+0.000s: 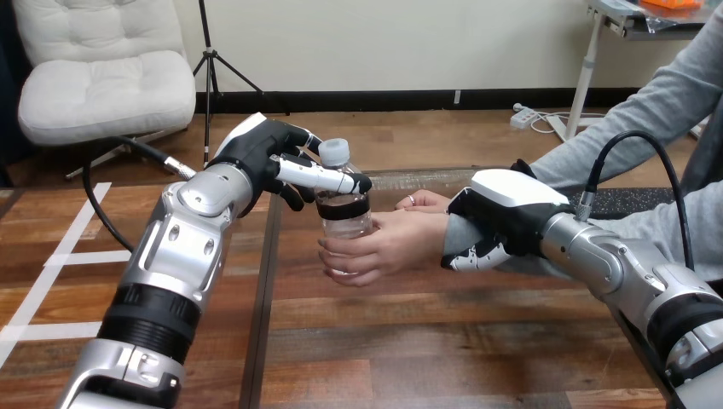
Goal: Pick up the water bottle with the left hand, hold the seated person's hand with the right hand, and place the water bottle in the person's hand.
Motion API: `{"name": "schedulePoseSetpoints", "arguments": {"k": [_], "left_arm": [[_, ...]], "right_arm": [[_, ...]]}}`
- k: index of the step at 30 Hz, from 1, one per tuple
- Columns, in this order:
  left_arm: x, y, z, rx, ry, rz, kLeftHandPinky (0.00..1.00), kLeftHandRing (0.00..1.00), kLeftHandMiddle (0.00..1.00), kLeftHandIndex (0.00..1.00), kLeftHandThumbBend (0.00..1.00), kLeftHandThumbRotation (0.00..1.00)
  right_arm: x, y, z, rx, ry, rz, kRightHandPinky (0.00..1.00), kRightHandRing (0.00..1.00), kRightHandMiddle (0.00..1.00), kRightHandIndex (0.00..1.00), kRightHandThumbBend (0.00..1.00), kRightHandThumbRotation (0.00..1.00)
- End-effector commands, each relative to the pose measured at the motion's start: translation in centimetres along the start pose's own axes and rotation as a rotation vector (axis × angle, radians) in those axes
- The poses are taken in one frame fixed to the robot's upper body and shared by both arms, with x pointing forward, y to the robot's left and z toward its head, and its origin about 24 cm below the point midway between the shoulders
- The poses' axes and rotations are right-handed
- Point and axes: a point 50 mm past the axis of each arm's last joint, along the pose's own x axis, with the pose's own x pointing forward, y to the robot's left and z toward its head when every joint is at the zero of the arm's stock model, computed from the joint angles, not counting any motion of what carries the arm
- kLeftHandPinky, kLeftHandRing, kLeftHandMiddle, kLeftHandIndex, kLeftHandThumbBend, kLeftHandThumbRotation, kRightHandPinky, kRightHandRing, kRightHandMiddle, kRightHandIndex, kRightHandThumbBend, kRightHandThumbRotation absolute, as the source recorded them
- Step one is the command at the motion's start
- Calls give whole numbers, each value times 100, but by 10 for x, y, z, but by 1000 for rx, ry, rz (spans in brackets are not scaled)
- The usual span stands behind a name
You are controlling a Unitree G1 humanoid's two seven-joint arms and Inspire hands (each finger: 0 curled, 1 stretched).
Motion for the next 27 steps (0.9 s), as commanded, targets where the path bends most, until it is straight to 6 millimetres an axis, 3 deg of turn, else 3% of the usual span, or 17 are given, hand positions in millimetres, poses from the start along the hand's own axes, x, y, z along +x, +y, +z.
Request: {"name": "schedulePoseSetpoints", "arguments": {"k": [1, 10, 27], "left_arm": [[-4, 9, 55, 64, -183, 47, 47, 54, 60, 63, 67, 16], [-5, 9, 55, 48, -200, 60, 67, 73, 77, 75, 72, 29], [-7, 11, 53, 81, -222, 71, 72, 78, 80, 77, 79, 52]], "right_arm": [[9, -70, 29, -36, -107, -195, 38, 42, 49, 53, 41, 23], [9, -70, 28, -32, -103, -191, 38, 42, 49, 53, 41, 24], [9, -69, 29, -34, -105, -190, 38, 43, 49, 53, 41, 24]]}}
